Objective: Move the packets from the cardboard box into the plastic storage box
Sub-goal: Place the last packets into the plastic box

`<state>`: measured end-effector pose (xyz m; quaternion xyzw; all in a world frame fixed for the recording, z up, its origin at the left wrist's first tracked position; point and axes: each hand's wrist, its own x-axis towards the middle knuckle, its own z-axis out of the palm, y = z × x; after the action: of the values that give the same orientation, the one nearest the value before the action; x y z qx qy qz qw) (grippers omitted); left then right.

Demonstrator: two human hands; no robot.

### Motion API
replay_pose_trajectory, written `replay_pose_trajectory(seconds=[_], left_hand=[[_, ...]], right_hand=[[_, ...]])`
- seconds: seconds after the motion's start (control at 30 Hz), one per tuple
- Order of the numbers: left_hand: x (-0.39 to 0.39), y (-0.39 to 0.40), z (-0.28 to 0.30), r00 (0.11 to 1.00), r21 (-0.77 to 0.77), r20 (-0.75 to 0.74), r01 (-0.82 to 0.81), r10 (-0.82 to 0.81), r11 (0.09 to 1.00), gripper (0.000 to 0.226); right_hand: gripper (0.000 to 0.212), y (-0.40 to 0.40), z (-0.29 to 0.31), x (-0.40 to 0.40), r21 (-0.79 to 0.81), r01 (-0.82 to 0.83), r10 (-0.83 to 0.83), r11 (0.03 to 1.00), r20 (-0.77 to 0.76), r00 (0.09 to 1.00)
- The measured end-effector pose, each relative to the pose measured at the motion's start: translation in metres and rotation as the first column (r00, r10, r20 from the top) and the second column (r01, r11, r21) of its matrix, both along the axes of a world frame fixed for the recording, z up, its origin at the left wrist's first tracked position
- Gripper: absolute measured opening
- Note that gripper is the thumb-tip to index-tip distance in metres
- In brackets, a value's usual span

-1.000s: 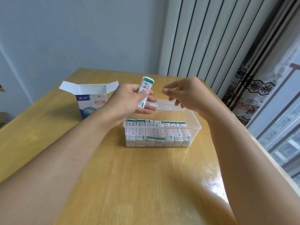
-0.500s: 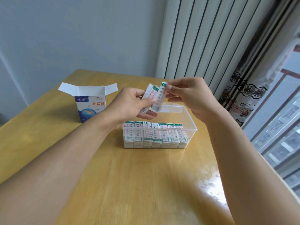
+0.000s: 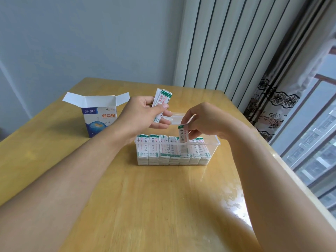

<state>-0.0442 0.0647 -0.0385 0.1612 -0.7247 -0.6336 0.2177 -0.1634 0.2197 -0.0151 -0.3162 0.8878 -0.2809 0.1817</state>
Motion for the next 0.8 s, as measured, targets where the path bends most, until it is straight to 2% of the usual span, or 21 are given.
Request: replay_pose_trajectory(seconds=[0.3,0.43,0.63,0.7,0.8], left_hand=[[-0.001,-0.001,-0.001,1.0,-0.006,0.016,0.009,-0.009,1.0,0.024],[-0.001,0.0,-0.001,0.999,0.007,0.03,0.01,-0.011,1.0,0.017],[-0.001,-0.002,0.0,0.998,0.029,0.05,0.028,-0.029,0.999,0.021],[-0.002,-0.002,-0.002,0.998,0.01,0.049,0.035,-0.036,0.999,0.021],[-0.002,-0.001,-0.003,0.997,-0.028,0.048,0.065,-0.064,0.997,0.019]], right_hand=[[0.013,-0.009,-0.007,0.001,0.203,-0.03,0.055,0.979,-0.12,0.991],[0.021,-0.013,-0.009,0.001,0.265,0.023,0.034,0.964,-0.205,0.978],[0.019,-0.013,-0.005,0.008,0.326,0.048,0.048,0.944,-0.28,0.959],[0.017,-0.01,-0.001,0.005,0.262,0.057,0.028,0.963,-0.307,0.951],[0.014,-0.005,0.01,0.004,-0.095,0.035,-0.06,0.995,-0.275,0.96]])
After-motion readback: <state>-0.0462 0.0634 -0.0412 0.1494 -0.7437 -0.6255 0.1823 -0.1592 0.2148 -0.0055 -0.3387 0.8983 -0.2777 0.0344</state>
